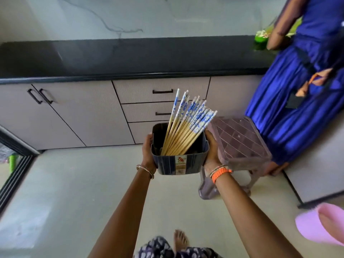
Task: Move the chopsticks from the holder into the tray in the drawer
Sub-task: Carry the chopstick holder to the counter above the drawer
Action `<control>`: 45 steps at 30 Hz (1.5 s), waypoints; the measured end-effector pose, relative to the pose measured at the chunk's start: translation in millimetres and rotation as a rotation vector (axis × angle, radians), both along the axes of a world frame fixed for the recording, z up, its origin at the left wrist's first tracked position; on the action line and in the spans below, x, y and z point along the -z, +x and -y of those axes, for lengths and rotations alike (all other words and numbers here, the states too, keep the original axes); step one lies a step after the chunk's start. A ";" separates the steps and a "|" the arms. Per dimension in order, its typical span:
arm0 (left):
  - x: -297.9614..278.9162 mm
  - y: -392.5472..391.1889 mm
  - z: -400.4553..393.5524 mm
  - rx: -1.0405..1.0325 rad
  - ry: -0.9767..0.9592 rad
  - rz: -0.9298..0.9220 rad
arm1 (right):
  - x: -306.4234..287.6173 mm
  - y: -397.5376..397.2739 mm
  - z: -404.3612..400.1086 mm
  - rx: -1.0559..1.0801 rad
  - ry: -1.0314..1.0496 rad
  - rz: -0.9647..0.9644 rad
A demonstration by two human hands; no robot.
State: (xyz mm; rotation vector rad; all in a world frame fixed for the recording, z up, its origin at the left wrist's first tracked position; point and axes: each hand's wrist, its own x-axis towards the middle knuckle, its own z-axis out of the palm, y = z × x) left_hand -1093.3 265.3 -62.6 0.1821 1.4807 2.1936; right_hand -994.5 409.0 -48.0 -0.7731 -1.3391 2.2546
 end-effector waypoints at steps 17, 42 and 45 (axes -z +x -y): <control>-51.4 -325.1 -204.2 -0.043 0.047 -0.090 | -45.2 -339.3 -207.0 0.019 -0.033 -0.219; -1.2 -591.7 -357.7 -0.160 -0.091 0.107 | 18.1 -620.1 -370.3 0.076 -0.134 -0.175; 2.2 -601.0 -358.8 -0.162 -0.071 0.086 | 19.1 -625.1 -372.4 0.104 -0.083 -0.185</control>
